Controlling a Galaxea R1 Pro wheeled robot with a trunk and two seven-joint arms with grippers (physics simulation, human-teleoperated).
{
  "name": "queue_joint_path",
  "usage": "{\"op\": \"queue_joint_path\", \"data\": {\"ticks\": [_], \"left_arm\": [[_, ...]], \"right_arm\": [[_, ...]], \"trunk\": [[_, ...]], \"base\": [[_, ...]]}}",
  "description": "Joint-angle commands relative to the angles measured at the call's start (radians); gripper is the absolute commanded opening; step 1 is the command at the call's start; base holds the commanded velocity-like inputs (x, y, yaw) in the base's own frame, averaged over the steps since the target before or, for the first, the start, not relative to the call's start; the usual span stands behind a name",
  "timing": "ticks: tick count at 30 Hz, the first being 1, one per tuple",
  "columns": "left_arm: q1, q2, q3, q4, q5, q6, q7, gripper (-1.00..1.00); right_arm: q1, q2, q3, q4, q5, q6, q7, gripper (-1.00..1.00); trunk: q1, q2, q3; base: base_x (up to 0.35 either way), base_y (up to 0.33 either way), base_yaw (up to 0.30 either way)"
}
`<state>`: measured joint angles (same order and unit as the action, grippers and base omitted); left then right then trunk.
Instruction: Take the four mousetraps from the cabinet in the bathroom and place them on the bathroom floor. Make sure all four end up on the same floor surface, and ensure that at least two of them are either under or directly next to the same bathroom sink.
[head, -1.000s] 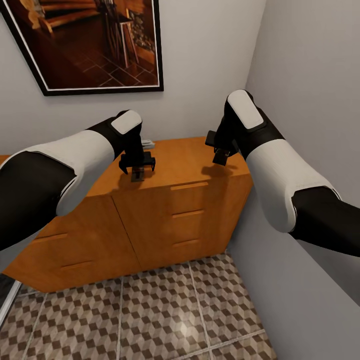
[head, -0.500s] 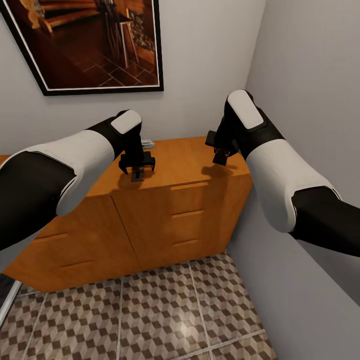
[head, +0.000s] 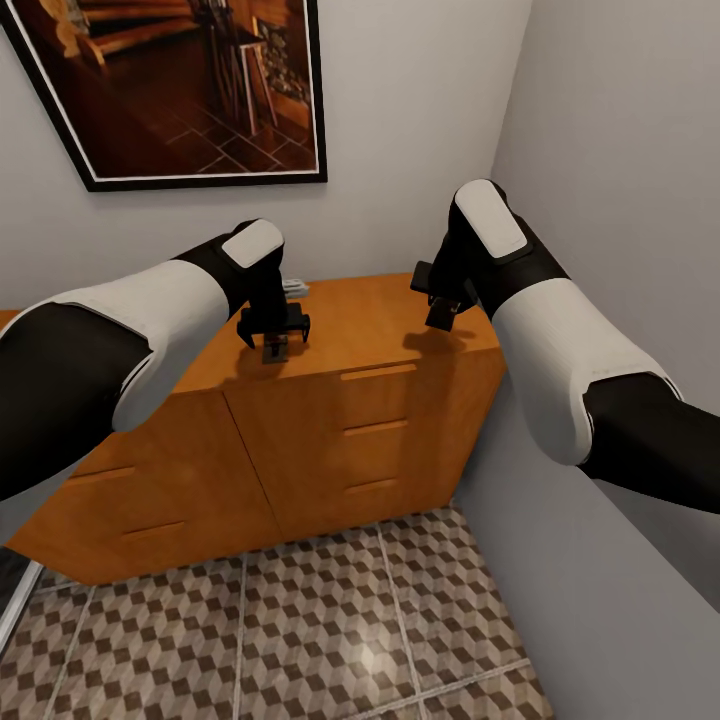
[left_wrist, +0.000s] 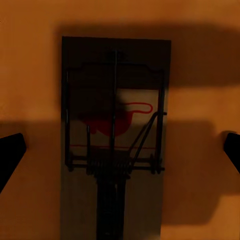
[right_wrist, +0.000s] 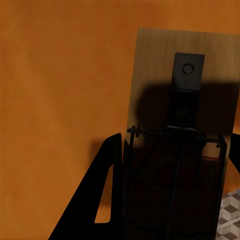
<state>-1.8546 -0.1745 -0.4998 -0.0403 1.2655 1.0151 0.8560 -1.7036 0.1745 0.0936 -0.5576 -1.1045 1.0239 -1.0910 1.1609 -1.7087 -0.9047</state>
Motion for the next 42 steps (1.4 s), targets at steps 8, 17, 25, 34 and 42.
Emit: {"op": "queue_joint_path", "data": {"ticks": [8, 17, 25, 34, 42], "left_arm": [[0.000, 0.000, -0.038, 0.031, -0.015, 0.011, 0.008, 1.00], [0.000, 0.000, -0.037, 0.032, -0.014, 0.013, 0.000, 1.00], [0.000, 0.000, -0.037, 0.033, -0.013, 0.015, -0.007, 1.00], [0.000, 0.000, -0.037, 0.033, -0.012, 0.016, -0.009, 1.00], [0.000, 0.000, -0.037, 0.033, -0.012, 0.016, -0.008, 1.00]], "right_arm": [[-0.001, 0.000, 0.001, -0.001, -0.009, 0.002, -0.007, -1.00], [-0.001, 0.000, 0.002, -0.001, -0.008, 0.002, -0.007, -1.00], [-0.001, 0.000, 0.001, -0.001, -0.008, 0.002, -0.006, -1.00], [-0.001, 0.000, 0.001, -0.001, -0.009, 0.002, -0.005, -1.00], [-0.001, 0.000, 0.000, -0.001, -0.009, 0.001, -0.004, -1.00]], "trunk": [[0.006, 0.000, -0.001], [0.006, 0.000, -0.001], [0.006, 0.000, -0.001], [0.006, 0.000, -0.001], [0.006, 0.000, -0.001]], "base": [[0.000, 0.000, 0.000], [0.000, 0.000, 0.000], [0.000, 0.000, 0.000], [0.000, 0.000, 0.000], [0.000, 0.000, 0.000]]}}
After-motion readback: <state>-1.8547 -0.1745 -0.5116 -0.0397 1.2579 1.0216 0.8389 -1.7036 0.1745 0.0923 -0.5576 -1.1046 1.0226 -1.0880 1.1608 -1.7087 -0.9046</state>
